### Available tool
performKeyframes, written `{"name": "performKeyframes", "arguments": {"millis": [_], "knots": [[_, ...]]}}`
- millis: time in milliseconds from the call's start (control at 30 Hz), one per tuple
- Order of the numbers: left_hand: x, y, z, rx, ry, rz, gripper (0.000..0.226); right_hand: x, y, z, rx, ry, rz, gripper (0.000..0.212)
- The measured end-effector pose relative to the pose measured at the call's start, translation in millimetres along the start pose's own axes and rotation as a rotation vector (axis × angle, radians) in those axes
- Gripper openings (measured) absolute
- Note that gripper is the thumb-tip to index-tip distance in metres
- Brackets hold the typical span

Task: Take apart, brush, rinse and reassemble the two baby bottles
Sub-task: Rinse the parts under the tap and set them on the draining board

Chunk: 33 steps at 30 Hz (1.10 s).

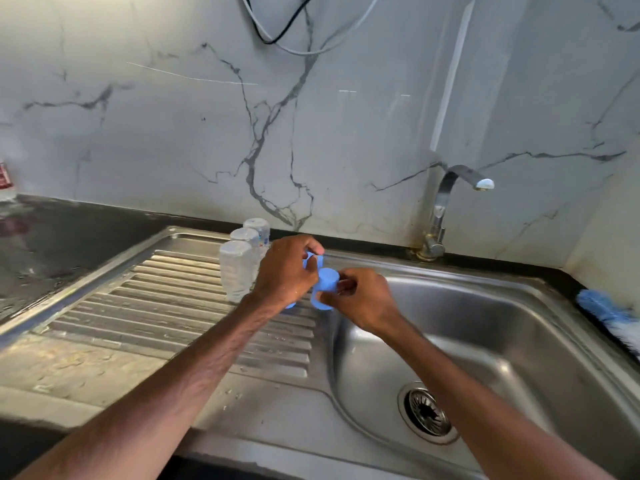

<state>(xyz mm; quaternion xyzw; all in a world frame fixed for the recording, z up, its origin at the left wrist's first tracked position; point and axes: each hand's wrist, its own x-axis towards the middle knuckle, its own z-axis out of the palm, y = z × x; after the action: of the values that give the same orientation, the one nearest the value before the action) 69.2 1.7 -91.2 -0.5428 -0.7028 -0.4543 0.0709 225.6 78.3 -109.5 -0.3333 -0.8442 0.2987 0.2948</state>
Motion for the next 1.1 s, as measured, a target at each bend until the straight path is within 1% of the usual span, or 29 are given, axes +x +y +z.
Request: {"name": "performKeyframes", "arguments": {"millis": [167,267,400,633,667,767,867,1000,1100], "knots": [[-1,-7,-6,0.014,0.009,-0.05,0.021,10,-13,24,-0.099,-0.017,0.04,0.024],[-1,-8,-5,0.029,0.005,-0.07,0.019,12,-10,29,-0.1,0.013,0.077,0.021],[-4,-9,-2,0.038,-0.02,-0.071,0.019,13,-8,31,-0.1,0.033,0.08,0.023],[-7,-7,1,0.062,0.008,-0.06,0.021,16,-6,36,-0.068,0.062,0.089,0.025],[-7,-7,1,0.067,0.01,-0.058,0.02,17,-5,37,-0.059,0.066,0.08,0.027],[-8,-9,2,0.083,0.018,-0.059,0.02,15,-7,39,-0.033,0.066,0.047,0.02],[-8,-8,3,0.1,0.024,-0.056,0.021,13,-11,42,-0.037,0.059,0.027,0.024],[-9,-7,3,0.139,0.033,-0.041,0.025,8,-13,38,-0.049,0.05,0.042,0.025],[-10,0,1,0.13,0.021,-0.003,0.029,-6,-7,23,-0.065,0.113,0.089,0.029]]}}
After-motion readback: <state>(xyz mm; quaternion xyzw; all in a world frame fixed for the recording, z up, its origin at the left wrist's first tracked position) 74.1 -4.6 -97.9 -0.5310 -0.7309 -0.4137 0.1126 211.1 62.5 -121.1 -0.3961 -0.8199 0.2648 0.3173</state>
